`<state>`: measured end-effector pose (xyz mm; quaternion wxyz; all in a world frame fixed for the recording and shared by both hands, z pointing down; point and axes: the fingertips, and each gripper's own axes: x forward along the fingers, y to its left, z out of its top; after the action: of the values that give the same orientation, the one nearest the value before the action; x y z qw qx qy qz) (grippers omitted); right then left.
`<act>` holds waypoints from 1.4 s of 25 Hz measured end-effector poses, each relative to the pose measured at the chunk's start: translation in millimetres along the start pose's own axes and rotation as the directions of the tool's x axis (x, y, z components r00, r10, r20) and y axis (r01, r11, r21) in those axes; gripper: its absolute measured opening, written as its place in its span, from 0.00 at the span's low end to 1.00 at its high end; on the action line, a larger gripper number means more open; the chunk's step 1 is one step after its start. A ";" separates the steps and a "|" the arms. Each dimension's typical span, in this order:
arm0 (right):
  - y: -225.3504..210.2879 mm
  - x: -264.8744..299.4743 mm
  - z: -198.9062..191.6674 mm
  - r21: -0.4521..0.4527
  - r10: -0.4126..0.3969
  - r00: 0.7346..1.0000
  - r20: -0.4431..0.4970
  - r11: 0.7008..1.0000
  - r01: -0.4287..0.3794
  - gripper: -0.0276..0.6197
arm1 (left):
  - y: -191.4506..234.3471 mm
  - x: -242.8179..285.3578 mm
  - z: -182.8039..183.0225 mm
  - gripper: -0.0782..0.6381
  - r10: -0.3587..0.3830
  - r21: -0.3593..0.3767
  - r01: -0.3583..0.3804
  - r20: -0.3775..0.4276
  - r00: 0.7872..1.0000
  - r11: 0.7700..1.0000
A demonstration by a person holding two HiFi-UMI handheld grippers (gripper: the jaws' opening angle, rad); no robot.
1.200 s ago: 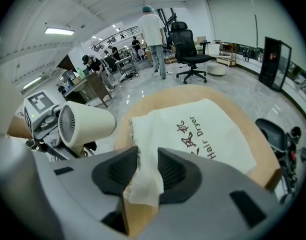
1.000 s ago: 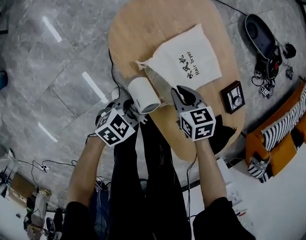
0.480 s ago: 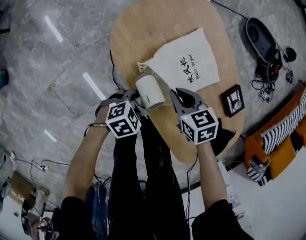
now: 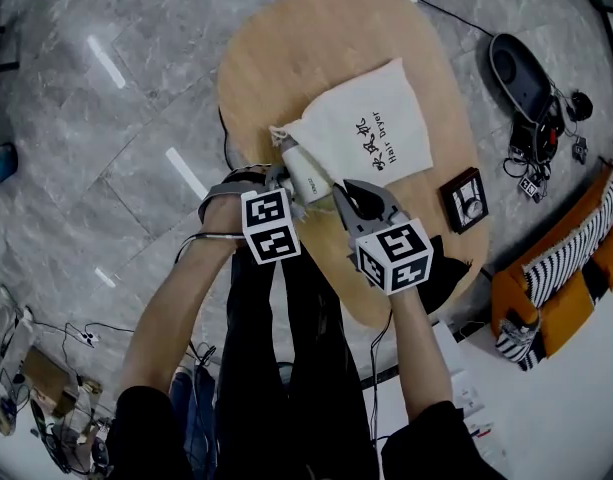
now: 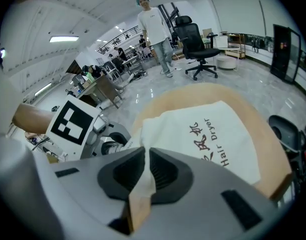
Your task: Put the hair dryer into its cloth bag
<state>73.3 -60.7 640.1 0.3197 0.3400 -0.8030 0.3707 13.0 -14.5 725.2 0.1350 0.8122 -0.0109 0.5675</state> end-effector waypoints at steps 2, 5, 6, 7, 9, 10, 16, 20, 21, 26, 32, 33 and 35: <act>-0.3 -1.6 3.4 0.016 0.008 1.000 0.013 1.000 -0.009 0.10 | 3.1 -1.3 5.3 0.39 0.039 0.017 -0.039 -0.031 0.999 0.999; 0.1 -3.0 6.5 0.041 0.023 0.999 0.022 0.999 -0.024 0.10 | 15.2 0.2 7.1 0.39 0.110 0.040 -0.106 -0.083 0.991 0.993; 1.9 -3.3 6.5 0.041 0.029 0.999 0.023 0.999 -0.030 0.10 | 18.3 1.4 6.1 0.39 0.128 0.056 -0.123 -0.103 0.986 0.991; 4.1 -3.4 6.4 0.040 0.035 0.999 0.024 0.999 -0.036 0.10 | 20.6 2.7 5.3 0.39 0.142 0.074 -0.134 -0.122 0.982 0.988; 7.5 -3.0 5.5 0.040 0.048 0.999 0.025 0.998 -0.049 0.10 | 23.5 6.4 6.2 0.39 0.166 0.118 -0.149 -0.149 0.975 0.982; 8.4 -2.6 4.6 0.040 0.052 0.998 0.024 0.998 -0.053 0.10 | 23.7 8.5 8.0 0.39 0.175 0.143 -0.153 -0.157 0.972 0.978; 7.1 -2.4 2.1 0.059 0.060 0.998 0.030 0.996 -0.062 0.10 | 26.5 14.1 22.7 0.39 0.214 0.213 -0.171 -0.201 0.956 0.962; 4.2 -1.8 -0.7 0.071 0.055 0.998 0.027 0.996 -0.056 0.10 | 31.1 20.4 24.9 0.40 0.208 0.203 -0.160 -0.240 0.948 0.966; 2.5 -1.5 -1.1 0.078 0.052 0.998 0.027 0.996 -0.054 0.10 | 32.3 22.0 26.6 0.40 0.205 0.199 -0.159 -0.239 0.949 0.967; -4.4 0.0 -1.6 0.110 0.045 0.998 0.033 0.993 -0.048 0.10 | 34.2 29.5 35.2 0.41 0.195 0.186 -0.159 -0.197 0.961 0.970; -5.5 1.5 -2.4 0.108 0.041 0.999 0.034 0.993 -0.045 0.10 | 34.2 26.3 37.2 0.49 0.210 0.164 -0.187 -0.137 0.968 0.969; -5.4 2.0 -2.3 0.108 0.041 0.999 0.034 0.993 -0.044 0.10 | 32.7 23.5 36.6 0.49 0.204 0.157 -0.184 -0.120 0.972 0.970; -4.9 3.2 -2.8 0.106 0.041 0.999 0.033 0.993 -0.044 0.10 | 27.1 17.0 35.0 0.50 0.176 0.136 -0.163 -0.085 0.981 0.977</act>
<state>76.0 -61.9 645.9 0.2806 0.3453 -0.7939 0.4145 46.6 -46.3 735.3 0.0339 0.7869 -0.0369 0.6151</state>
